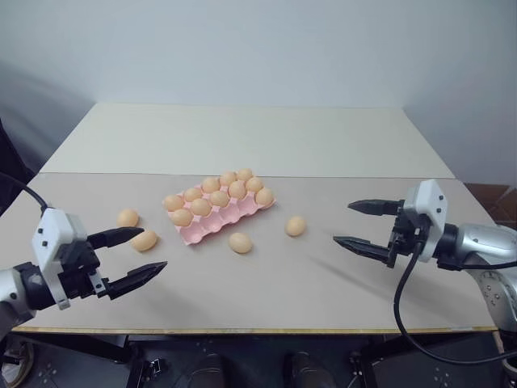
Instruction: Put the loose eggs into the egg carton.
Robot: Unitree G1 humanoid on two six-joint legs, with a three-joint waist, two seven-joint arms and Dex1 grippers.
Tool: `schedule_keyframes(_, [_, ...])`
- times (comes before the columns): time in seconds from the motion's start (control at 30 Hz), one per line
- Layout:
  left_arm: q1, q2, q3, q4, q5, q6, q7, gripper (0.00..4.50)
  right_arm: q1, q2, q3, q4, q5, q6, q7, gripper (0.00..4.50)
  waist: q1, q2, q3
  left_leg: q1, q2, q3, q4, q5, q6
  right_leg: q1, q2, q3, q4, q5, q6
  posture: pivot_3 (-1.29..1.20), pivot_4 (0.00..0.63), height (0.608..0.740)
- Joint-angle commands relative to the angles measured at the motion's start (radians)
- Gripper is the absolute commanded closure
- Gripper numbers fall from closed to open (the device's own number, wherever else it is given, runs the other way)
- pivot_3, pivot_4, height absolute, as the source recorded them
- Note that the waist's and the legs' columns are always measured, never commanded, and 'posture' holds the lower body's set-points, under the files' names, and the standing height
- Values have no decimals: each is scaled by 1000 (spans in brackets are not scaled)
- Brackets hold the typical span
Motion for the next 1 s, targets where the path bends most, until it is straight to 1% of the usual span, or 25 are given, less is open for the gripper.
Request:
schedule_keyframes(0.03, [-32, 2, 13, 11, -16, 12, 39, 24, 1, -9, -33, -23, 5, -24, 0, 0, 0, 0, 0, 0, 0, 0, 0, 0, 0, 0, 0, 0, 0, 0, 0, 0, 150, 740])
schedule_keyframes(0.33, [-25, 17, 37, 12, -34, 14, -3, 24, 7, -20, -31, -22, 5, -14, 6, 0, 0, 0, 0, 0, 0, 0, 0, 0, 0, 0, 0, 0, 0, 0, 0, 0, 150, 740])
schedule_keyframes(0.5, [-31, 22, 29, 10, -23, 8, -15, 24, -29, -64, 1, 18, -25, -11, 35, 0, 0, 0, 0, 0, 0, 0, 0, 0, 0, 0, 0, 0, 0, 0, 0, 0, 150, 740])
schedule_keyframes(0.57, [-27, 12, 31, -1, -25, 8, -6, 24, -51, -88, 7, 53, -19, 1, 70, 0, 0, 0, 0, 0, 0, 0, 0, 0, 0, 0, 0, 0, 0, 0, 0, 0, 150, 740])
schedule_keyframes(0.67, [-12, 2, 22, -8, -21, 6, -10, 24, -93, -112, 77, 122, -94, -52, 105, 0, -3, 0, 0, 0, 0, 0, 0, 0, 0, 0, 0, 0, 0, 0, 0, 0, 150, 740])
schedule_keyframes(0.77, [-25, 7, 6, 5, -14, 3, -11, 24, -139, -95, 150, 184, -174, -116, 117, 0, -3, -1, 0, 1, 0, 0, 0, 0, 0, 0, 1, 1, 0, 0, 0, 0, 150, 740])
schedule_keyframes(0.9, [-66, 17, -18, 27, -16, 6, -6, 24, -258, -11, 305, 313, -329, -245, 111, 0, -6, -1, 0, 2, 0, 1, 0, 0, 0, 1, 1, 1, 1, 0, 0, 0, 150, 740])
schedule_keyframes(1.0, [-74, 17, -32, 30, -11, 6, -16, 24, -323, 60, 378, 413, -409, -314, 96, 0, -10, -1, 0, 3, 0, 0, 0, 0, 0, 1, 2, 1, 1, 0, 0, 0, 150, 740])
